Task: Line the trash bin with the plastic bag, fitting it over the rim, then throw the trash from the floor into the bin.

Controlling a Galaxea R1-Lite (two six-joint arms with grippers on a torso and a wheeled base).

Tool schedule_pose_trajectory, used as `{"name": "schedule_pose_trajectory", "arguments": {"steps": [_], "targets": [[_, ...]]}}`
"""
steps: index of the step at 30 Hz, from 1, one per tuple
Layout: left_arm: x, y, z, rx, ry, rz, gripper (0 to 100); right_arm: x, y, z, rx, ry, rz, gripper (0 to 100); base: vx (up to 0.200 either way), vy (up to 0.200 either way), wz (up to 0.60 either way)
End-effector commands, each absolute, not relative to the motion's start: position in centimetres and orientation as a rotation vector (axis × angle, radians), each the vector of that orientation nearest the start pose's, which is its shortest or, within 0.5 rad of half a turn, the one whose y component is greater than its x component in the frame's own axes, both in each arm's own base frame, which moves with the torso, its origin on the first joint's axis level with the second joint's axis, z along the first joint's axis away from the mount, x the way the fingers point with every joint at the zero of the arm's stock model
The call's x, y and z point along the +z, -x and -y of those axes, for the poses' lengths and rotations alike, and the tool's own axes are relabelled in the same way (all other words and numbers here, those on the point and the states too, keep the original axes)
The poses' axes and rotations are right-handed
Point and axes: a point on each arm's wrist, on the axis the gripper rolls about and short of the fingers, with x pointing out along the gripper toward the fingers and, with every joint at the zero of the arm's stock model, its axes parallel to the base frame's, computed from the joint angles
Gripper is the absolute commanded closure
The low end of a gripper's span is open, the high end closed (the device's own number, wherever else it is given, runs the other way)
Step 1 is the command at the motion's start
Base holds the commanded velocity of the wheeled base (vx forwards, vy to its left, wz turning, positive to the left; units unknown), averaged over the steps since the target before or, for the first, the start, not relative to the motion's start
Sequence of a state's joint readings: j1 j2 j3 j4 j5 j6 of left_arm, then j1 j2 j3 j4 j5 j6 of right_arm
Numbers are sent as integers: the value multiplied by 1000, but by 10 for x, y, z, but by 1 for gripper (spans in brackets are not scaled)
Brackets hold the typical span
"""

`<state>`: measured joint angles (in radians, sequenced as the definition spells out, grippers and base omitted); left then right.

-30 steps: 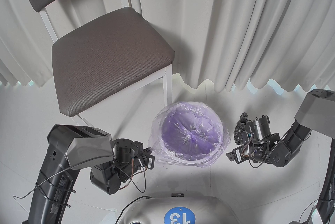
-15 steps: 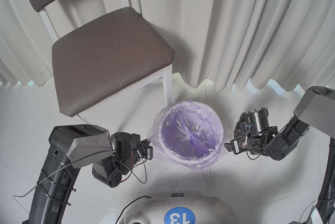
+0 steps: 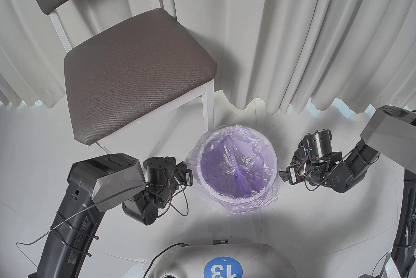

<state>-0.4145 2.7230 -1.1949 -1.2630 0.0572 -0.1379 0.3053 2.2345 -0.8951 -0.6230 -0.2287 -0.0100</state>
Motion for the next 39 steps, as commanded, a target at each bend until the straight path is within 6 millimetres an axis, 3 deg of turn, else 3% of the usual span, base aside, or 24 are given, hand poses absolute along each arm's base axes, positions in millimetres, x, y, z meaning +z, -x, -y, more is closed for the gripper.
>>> {"name": "schedule_pose_trajectory", "arguments": {"steps": [1, 13, 19, 39], "targets": [[-76, -424, 185, -345, 89, -312, 100, 15, -365, -105, 65, 196, -696, 0, 0, 0, 0], [-70, -440, 196, -410, 70, -400, 100, 16, -370, -106, 99, 181, -696, 0, 0, 0, 0], [-70, -446, 204, -425, 72, -383, 100, 3, -372, -107, 127, 193, -730, 0, 0, 0, 0], [-69, -445, 207, -421, 68, -380, 100, -36, -411, -114, 202, 166, -784, 0, 0, 0, 0]]}}
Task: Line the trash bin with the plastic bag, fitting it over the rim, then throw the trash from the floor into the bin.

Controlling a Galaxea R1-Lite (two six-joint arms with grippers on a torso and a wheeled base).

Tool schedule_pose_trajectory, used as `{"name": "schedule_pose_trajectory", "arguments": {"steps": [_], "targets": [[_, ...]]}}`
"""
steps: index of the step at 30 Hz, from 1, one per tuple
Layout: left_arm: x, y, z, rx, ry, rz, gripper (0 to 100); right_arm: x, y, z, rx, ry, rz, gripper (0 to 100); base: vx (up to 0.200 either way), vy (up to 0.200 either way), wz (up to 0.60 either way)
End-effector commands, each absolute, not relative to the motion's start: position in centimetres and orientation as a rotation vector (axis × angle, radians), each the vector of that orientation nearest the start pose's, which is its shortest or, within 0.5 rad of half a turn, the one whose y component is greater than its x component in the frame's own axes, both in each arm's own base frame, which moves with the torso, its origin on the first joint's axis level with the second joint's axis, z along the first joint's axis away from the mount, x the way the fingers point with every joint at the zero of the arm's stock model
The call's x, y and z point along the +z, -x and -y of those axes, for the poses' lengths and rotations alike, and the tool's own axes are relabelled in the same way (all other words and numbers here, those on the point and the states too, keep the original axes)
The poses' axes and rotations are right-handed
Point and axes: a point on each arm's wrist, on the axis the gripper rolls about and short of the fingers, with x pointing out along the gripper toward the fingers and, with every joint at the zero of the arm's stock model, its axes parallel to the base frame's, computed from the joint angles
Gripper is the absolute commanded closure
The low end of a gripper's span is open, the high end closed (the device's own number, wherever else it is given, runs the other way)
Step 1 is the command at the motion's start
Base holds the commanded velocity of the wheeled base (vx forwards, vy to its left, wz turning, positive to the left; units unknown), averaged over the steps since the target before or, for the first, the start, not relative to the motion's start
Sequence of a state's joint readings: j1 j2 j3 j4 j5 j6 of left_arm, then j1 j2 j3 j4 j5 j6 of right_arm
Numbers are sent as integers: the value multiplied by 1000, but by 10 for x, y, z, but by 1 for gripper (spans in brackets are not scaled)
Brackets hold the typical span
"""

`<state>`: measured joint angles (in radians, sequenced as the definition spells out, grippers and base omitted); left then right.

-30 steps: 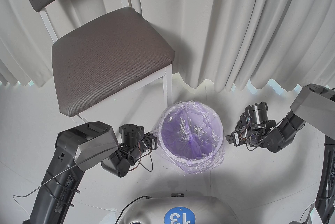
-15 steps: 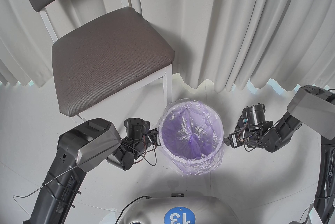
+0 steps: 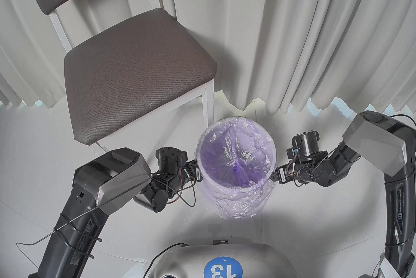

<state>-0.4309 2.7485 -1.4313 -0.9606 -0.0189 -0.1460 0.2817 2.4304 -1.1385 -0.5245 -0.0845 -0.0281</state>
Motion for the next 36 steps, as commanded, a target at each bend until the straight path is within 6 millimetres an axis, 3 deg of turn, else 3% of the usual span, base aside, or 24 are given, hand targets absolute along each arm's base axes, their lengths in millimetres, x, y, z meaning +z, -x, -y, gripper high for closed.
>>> {"name": "schedule_pose_trajectory", "arguments": {"steps": [1, 11, 20, 28, 29, 36], "targets": [[-69, -445, 207, -420, 68, -381, 100, -37, -411, -114, 215, 162, -794, 0, 0, 0, 0], [-72, -446, 206, -424, 34, -378, 100, -37, -410, -111, 228, 183, -816, 0, 0, 0, 0], [-77, -458, 205, -415, 42, -356, 100, -14, -398, -89, 192, 174, -809, 0, 0, 0, 0], [-78, -459, 204, -418, 12, -357, 100, -8, -393, -79, 171, 167, -810, 0, 0, 0, 0], [-78, -459, 204, -421, 7, -354, 0, -7, -392, -79, 171, 167, -809, 0, 0, 0, 0], [-79, -460, 197, -408, -1, -350, 0, 0, -386, -77, 170, 166, -804, 0, 0, 0, 0]]}}
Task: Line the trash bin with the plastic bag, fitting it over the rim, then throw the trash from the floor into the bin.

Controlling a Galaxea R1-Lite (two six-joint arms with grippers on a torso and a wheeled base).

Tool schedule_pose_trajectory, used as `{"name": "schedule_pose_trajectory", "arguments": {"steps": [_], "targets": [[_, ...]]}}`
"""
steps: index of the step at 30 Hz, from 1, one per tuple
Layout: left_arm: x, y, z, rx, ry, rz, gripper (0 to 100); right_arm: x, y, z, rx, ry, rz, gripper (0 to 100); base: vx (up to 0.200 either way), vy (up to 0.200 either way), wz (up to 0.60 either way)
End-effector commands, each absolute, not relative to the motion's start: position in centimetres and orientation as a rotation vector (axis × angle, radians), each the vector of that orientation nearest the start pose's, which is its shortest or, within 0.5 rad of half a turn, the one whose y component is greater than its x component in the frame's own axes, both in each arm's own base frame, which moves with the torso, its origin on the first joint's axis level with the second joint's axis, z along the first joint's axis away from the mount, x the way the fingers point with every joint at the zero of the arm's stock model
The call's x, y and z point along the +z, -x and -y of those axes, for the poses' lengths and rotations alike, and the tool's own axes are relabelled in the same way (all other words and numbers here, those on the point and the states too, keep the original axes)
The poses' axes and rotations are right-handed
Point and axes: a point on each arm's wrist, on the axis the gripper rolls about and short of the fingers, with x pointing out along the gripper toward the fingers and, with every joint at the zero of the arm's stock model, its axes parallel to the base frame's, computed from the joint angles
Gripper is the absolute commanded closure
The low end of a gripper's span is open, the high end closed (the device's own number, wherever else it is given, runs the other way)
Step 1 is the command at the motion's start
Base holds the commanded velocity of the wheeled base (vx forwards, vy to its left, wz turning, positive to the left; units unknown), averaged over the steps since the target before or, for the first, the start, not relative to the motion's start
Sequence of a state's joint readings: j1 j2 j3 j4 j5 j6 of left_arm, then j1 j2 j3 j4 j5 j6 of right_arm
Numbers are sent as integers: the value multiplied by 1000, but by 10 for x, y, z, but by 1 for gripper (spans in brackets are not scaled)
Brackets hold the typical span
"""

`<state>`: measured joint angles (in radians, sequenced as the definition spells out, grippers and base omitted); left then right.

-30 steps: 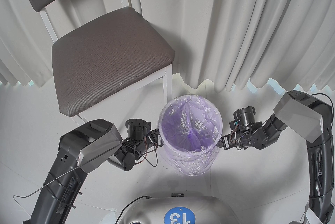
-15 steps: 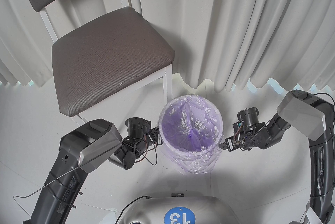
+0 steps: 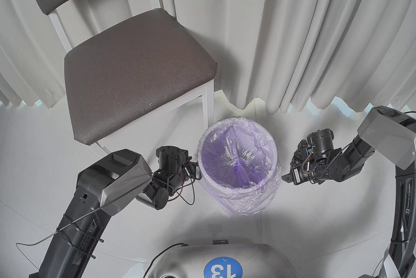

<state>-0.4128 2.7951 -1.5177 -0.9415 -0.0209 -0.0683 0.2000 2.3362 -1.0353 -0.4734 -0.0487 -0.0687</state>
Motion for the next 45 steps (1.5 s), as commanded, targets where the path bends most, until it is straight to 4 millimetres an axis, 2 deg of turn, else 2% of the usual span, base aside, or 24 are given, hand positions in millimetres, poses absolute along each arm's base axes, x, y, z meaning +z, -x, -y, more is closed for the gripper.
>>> {"name": "schedule_pose_trajectory", "arguments": {"steps": [1, 8, 15, 19, 23, 27, 32, 38, 41, 45], "targets": [[-79, -460, 193, -402, -10, -348, 0, 2, -384, -77, 170, 167, -803, 0, 0, 0, 0], [-78, -452, 174, -393, -74, -330, 0, 7, -379, -73, 165, 165, -802, 0, 0, 0, 0], [-76, -444, 167, -393, -114, -316, 0, 11, -373, -70, 160, 163, -805, 0, 0, 0, 0], [-67, -421, 153, -450, -105, -303, 0, 15, -364, -68, 158, 164, -814, 0, 0, 0, 0], [-59, -411, 145, -494, -104, -285, 0, 20, -360, -67, 157, 161, -796, 0, 0, 0, 0], [-55, -416, 144, -488, -103, -264, 0, 24, -359, -65, 152, 157, -775, 0, 0, 0, 0], [-55, -427, 153, -488, -106, -239, 0, 30, -353, -61, 144, 153, -763, 0, 0, 0, 0], [-47, -459, 166, -409, -114, -213, 0, 45, -339, -49, 121, 151, -748, 0, 0, 0, 0], [-47, -463, 170, -413, -117, -225, 0, 49, -332, -47, 120, 148, -734, 0, 0, 0, 0], [-58, -462, 183, -438, -126, -249, 0, 49, -325, -46, 122, 151, -708, 0, 0, 0, 0]]}}
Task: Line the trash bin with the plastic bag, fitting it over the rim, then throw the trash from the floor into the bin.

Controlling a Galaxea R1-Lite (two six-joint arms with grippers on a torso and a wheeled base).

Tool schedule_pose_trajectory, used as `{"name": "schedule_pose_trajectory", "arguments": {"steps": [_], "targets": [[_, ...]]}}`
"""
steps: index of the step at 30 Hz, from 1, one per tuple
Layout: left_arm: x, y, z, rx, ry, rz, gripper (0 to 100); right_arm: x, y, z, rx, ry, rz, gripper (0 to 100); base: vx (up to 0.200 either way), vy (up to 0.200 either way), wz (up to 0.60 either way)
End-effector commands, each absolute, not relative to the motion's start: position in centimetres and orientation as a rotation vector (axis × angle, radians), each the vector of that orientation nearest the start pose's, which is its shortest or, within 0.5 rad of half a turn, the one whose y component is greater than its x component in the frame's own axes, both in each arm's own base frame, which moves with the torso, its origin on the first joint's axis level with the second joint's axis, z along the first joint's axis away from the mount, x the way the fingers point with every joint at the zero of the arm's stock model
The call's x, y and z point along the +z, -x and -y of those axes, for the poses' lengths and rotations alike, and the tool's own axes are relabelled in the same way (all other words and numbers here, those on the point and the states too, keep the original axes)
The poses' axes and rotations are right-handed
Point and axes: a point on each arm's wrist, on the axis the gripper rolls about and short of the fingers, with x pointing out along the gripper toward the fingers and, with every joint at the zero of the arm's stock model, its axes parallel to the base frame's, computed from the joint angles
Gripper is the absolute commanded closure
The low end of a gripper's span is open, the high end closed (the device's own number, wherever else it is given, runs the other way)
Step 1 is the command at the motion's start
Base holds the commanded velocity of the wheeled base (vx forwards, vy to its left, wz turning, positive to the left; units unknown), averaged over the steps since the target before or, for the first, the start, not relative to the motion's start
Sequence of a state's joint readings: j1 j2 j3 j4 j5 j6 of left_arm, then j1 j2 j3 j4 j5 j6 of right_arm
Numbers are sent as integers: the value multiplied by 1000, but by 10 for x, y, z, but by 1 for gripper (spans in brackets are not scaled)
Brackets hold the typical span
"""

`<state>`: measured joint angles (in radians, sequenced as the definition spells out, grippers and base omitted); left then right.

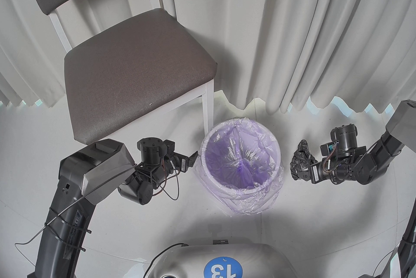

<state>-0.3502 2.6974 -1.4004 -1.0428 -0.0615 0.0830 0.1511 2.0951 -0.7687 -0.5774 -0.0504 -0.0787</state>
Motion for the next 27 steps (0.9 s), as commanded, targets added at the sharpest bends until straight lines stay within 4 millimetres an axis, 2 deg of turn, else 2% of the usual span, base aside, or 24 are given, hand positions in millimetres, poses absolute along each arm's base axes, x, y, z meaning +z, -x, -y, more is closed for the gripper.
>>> {"name": "schedule_pose_trajectory", "arguments": {"steps": [1, 4, 10, 13, 18, 20, 25, 27], "targets": [[-61, -461, 186, -444, -129, -254, 0, 49, -324, -46, 122, 154, -701, 0, 0, 0, 0], [-71, -460, 198, -472, -165, -269, 0, 45, -320, -45, 124, 155, -684, 0, 0, 0, 0], [-68, -471, 209, -457, -185, -254, 0, 42, -317, -42, 118, 153, -679, 0, 0, 0, 0], [-63, -474, 206, -437, -183, -250, 0, 40, -315, -39, 112, 151, -685, 0, 0, 0, 0], [-46, -473, 188, -378, -180, -236, 0, 38, -311, -35, 119, 132, -674, 0, 0, 0, 0], [-32, -467, 180, -365, -172, -218, 0, 35, -308, -36, 124, 126, -665, 0, 0, 0, 0], [-20, -455, 169, -354, -170, -219, 0, 25, -307, -37, 128, 127, -662, 0, 0, 0, 0], [-16, -446, 164, -349, -170, -218, 0, 14, -308, -40, 133, 127, -652, 0, 0, 0, 0]]}}
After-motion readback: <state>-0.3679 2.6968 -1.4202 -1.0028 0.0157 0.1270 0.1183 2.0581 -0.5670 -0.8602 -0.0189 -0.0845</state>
